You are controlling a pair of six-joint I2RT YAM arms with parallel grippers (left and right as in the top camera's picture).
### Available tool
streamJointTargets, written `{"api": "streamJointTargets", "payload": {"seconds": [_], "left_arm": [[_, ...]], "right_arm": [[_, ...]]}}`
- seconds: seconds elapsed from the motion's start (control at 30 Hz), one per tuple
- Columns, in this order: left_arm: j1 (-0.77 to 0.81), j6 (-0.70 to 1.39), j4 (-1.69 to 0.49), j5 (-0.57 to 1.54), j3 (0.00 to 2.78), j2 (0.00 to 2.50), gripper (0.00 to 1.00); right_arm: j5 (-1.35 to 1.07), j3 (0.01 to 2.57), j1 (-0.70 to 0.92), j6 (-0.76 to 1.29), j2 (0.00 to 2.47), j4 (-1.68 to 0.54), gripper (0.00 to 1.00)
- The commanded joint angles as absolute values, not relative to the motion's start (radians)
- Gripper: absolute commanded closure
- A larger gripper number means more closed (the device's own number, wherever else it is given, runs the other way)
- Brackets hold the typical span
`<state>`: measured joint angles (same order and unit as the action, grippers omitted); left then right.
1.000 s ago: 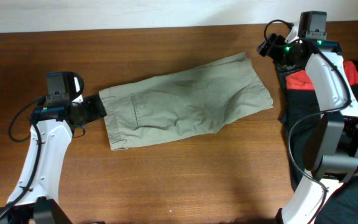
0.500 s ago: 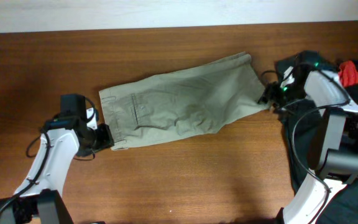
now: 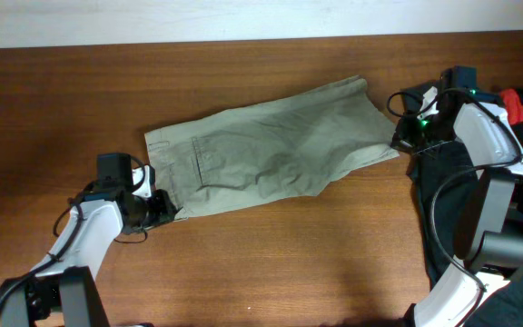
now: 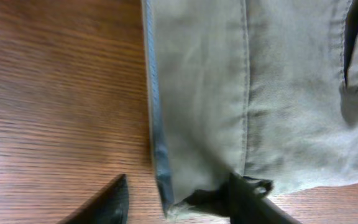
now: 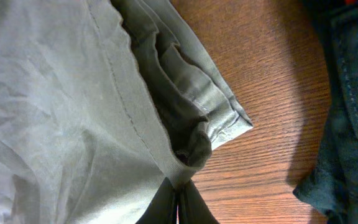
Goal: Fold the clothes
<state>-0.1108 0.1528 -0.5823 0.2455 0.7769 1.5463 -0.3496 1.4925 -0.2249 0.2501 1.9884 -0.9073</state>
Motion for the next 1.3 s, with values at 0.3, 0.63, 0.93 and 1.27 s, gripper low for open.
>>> {"api": "streamJointTargets", "payload": {"seconds": [0.3,0.63,0.93,1.27], "left_arm": [[-0.356,0.163,-0.716,0.169,0.986,1.565,1.0],[-0.348,0.14,-0.716,0.155,0.986,1.565,1.0],[-0.354,0.141,-0.719,0.082,1.011,1.565,1.0],[-0.354,0.141,-0.719,0.086,1.012,1.565,0.99]], "right_arm": [[-0.337,1.351,-0.182,0.239,1.97,-0.953,0.68],[-0.428,1.172,-0.063,0.109,1.969,-0.973,0.85],[-0.388,1.291,-0.218,0.002,1.934,-1.175,0.61],[-0.471,1.222,-0.079,-0.104,1.928,-1.16,0.76]]}}
